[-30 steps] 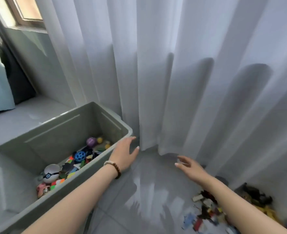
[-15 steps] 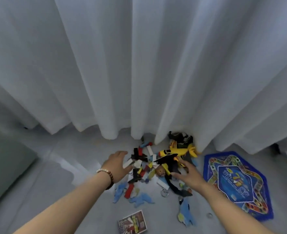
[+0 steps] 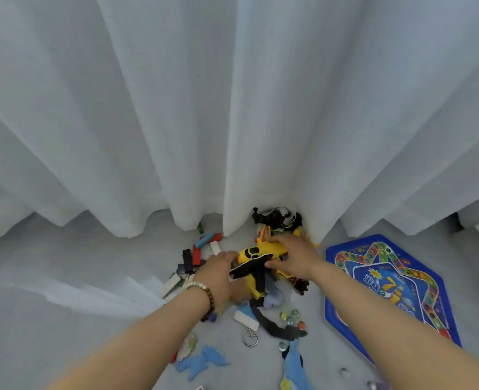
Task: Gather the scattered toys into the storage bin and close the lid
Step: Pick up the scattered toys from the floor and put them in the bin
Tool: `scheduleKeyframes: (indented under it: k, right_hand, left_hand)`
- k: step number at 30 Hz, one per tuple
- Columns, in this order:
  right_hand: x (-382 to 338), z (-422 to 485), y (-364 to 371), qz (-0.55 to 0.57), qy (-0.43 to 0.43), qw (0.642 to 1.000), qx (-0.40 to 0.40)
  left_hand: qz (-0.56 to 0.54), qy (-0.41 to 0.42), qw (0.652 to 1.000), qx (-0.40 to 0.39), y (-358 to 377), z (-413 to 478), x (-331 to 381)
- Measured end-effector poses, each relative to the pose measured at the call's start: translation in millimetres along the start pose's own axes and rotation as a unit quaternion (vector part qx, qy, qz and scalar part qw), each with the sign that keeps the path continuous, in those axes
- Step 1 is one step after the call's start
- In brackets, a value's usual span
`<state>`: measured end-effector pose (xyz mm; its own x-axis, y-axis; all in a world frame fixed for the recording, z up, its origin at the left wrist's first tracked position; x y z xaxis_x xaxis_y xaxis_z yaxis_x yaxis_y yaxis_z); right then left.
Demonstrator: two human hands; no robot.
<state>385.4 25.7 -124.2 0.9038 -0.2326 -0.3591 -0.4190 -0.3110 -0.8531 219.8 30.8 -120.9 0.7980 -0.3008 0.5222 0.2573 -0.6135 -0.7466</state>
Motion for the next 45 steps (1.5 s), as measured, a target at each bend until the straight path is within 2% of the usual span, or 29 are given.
scheduleKeyframes:
  k: [5, 10, 16, 21, 28, 35, 40, 45]
  right_hand:
    - [11, 6, -1, -0.014, -0.028, 0.999, 0.013]
    - [20, 10, -4, -0.024, -0.034, 0.999, 0.002]
    - [39, 9, -5, -0.022, -0.015, 1.000, 0.000]
    - [40, 8, 2, -0.073, -0.007, 0.997, -0.012]
    - [47, -6, 6, 0.026, 0.013, 1.000, -0.006]
    - [54, -32, -7, 0.221, 0.061, 0.972, 0.043]
    - [6, -63, -51, 0.287, 0.047, 0.954, 0.077]
    - [-118, -95, -111, 0.315, -0.018, 0.946, 0.077]
  left_hand:
    - [-0.021, -0.040, 0.998, 0.041, 2, 18, -8]
    - [-0.004, -0.033, 0.999, 0.031, 7, 28, -14]
    - [-0.035, -0.037, 0.998, 0.030, 5, 32, -21]
    - [-0.098, -0.028, 0.995, 0.012, 9, 29, -28]
    - [-0.214, -0.026, 0.976, 0.011, 6, 11, -31]
    - [-0.264, -0.066, 0.960, 0.061, -14, -9, -43]
    - [-0.335, -0.076, 0.933, 0.105, -68, -50, -36]
    - [-0.389, -0.111, 0.895, 0.187, -161, -153, -54]
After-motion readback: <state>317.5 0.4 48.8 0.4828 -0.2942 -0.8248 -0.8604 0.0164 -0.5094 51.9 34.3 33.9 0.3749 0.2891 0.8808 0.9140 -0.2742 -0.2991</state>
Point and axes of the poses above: each hand's wrist, its own z-axis towards the middle knuckle, its own y-axis out of the palm, x = y × z, the point moved 9 cm from there along z, towards the middle knuckle, and after that the axes turned 2 degrees about y, right-handed, at the moved point
